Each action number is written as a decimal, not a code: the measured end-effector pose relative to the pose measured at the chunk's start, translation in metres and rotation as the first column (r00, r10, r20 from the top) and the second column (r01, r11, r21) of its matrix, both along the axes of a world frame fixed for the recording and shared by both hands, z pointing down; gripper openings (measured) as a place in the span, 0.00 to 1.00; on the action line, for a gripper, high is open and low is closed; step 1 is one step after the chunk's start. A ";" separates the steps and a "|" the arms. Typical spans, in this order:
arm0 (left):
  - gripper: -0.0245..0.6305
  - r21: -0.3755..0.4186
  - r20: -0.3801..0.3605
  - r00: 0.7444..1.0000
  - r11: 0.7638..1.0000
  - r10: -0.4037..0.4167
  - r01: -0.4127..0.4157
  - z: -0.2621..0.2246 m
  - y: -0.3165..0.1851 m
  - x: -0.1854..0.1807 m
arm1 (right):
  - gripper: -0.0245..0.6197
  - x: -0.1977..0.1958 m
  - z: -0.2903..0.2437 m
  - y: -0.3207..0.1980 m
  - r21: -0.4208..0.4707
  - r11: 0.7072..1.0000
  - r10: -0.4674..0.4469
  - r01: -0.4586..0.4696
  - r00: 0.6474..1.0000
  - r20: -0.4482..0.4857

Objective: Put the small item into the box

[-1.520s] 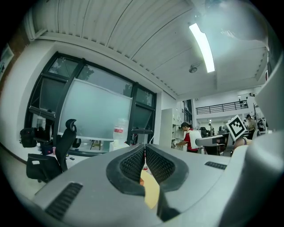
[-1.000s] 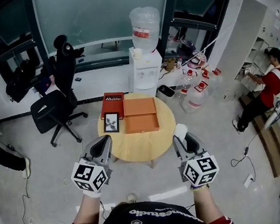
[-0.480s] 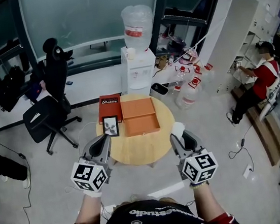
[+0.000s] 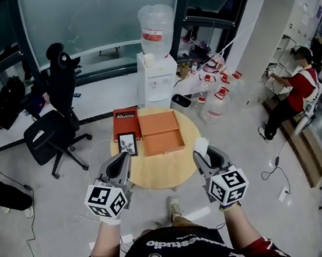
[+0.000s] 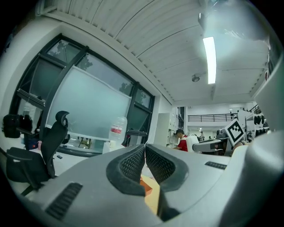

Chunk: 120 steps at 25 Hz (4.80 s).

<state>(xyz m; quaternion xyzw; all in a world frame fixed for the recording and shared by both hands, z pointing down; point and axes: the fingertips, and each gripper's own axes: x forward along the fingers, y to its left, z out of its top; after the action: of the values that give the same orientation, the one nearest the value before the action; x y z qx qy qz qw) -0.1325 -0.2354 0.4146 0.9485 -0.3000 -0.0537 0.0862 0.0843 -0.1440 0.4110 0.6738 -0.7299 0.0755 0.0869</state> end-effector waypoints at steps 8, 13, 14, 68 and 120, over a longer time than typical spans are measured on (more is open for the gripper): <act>0.07 0.016 0.006 1.000 1.000 0.013 -0.013 -0.003 -0.008 0.011 | 0.32 -0.003 0.006 -0.021 0.004 0.999 -0.036 0.036 0.999 0.019; 0.07 0.015 0.020 1.000 1.000 -0.008 0.008 0.001 -0.028 0.014 | 0.32 0.010 0.011 -0.045 -0.002 0.999 -0.041 0.041 0.999 0.033; 0.07 0.013 0.023 1.000 1.000 -0.013 0.012 0.001 -0.032 0.015 | 0.32 0.012 0.012 -0.049 -0.002 0.999 -0.044 0.044 0.998 0.035; 0.07 -0.060 0.154 0.980 0.989 -0.124 0.135 0.076 -0.126 0.142 | 0.32 0.120 0.299 -0.230 -0.429 0.861 -0.247 0.271 0.962 0.112; 0.07 -0.134 0.217 0.949 0.957 -0.227 0.259 0.109 -0.145 0.115 | 0.32 0.066 0.419 -0.266 -0.692 0.637 -0.408 0.339 0.910 0.071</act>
<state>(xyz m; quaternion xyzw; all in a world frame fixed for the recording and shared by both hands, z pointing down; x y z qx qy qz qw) -0.0171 -0.3804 0.5235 0.8947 -0.4253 0.0559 0.1244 0.1502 -0.4102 0.8296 0.4291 -0.7668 0.2910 0.3784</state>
